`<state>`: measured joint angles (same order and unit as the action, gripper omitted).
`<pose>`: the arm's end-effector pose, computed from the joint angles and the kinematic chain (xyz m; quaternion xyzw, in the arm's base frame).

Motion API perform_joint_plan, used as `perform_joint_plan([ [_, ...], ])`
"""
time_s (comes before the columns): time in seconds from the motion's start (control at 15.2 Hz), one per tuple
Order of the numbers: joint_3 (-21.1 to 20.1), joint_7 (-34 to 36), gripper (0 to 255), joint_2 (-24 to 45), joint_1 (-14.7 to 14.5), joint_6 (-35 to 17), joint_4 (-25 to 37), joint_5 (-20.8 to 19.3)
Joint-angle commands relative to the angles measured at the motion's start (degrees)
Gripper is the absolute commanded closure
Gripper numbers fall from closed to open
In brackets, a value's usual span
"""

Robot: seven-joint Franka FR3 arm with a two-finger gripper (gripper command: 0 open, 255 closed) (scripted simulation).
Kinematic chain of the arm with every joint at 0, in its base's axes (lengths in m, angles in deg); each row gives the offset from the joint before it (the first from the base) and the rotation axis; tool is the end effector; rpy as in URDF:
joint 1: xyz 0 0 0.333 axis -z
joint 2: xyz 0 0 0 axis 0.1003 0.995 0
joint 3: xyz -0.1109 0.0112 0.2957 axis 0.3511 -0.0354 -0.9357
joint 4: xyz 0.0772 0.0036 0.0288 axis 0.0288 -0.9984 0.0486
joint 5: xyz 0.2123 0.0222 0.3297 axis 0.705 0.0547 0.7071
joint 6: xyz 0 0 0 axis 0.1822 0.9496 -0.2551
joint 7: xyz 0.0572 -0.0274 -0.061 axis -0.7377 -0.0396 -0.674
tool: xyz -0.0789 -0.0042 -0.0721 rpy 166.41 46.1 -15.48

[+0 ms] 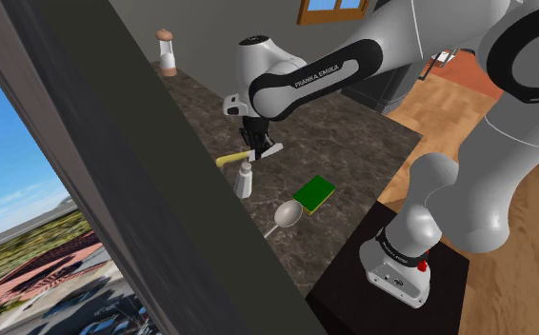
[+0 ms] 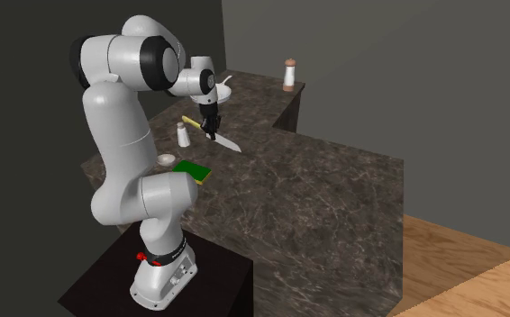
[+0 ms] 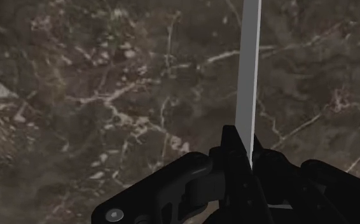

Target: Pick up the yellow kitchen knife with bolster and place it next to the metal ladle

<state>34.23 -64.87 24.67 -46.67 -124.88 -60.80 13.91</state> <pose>0.5063 0.1301 0.3430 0.7123 0.6975 -0.0780 0.0014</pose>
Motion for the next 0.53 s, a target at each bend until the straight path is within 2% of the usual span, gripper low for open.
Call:
perform_joint_plan([
  [0.0, 0.1, 0.0, 255, 0.0, 0.1, 0.0, -0.2, -0.1],
  [0.2, 0.1, 0.0, 255, 0.0, 0.1, 0.0, -0.2, -0.1],
  [0.26, 0.1, 0.0, 0, 0.1, 0.1, 0.1, -0.1, -0.1],
  [0.46, 0.1, 0.0, 0, 0.0, 0.1, 0.0, -0.3, -0.1],
])
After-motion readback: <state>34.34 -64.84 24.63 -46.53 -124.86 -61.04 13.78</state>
